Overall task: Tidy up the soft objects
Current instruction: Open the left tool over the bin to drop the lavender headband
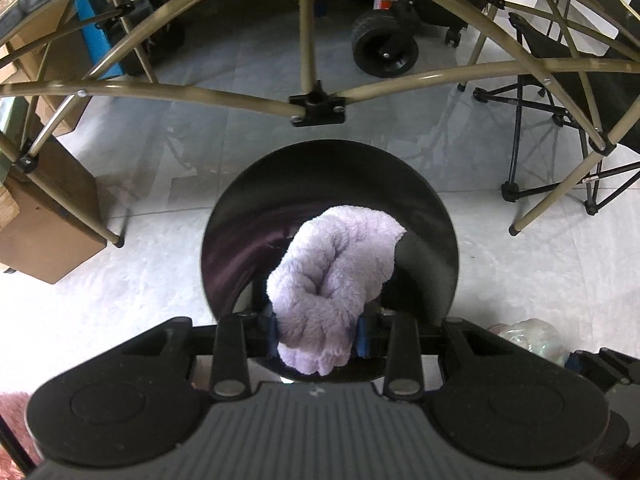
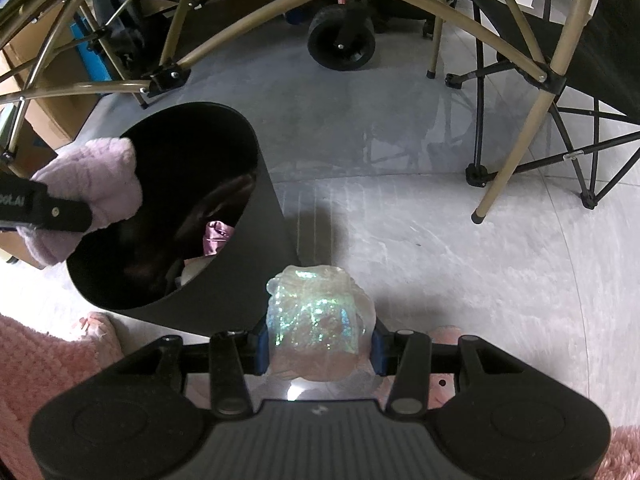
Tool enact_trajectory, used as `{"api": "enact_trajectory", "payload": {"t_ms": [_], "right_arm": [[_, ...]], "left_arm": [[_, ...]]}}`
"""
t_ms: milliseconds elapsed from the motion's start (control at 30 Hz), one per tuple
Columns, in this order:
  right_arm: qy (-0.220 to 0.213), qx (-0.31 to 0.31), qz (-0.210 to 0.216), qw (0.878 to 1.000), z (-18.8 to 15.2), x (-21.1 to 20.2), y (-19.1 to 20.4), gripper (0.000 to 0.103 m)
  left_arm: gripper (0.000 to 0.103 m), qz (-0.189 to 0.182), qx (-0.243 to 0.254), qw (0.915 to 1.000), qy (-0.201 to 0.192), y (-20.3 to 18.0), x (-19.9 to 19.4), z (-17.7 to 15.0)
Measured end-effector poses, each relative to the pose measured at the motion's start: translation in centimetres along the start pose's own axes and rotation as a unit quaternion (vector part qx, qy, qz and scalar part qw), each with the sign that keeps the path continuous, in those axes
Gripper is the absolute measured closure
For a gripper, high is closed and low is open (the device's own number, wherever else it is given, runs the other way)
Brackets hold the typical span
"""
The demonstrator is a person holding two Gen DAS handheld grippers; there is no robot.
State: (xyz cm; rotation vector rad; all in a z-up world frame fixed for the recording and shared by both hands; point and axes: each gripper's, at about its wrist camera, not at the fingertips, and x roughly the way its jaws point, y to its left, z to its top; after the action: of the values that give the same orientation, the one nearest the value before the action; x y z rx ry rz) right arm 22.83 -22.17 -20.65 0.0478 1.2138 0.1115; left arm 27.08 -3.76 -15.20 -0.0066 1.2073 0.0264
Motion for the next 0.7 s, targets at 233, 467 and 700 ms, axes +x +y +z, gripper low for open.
{"api": "enact_trajectory", "payload": {"t_ms": [233, 467, 700], "right_arm": [[0.004, 0.004, -0.003, 1.000, -0.1, 0.2, -0.4, 0.058], [0.005, 0.003, -0.002, 1.000, 0.0, 0.3, -0.5, 0.058], [0.005, 0.003, -0.002, 1.000, 0.0, 0.3, -0.5, 0.058]], "left_arm": [[0.069, -0.004, 0.002, 1.0000, 0.005, -1.1, 0.5, 0.6], [0.065, -0.008, 0.008, 0.9999, 0.008, -1.5, 0.6, 0.7], [0.002, 0.023, 0.001, 0.9997, -0.004, -1.3, 0.1, 0.6]]}}
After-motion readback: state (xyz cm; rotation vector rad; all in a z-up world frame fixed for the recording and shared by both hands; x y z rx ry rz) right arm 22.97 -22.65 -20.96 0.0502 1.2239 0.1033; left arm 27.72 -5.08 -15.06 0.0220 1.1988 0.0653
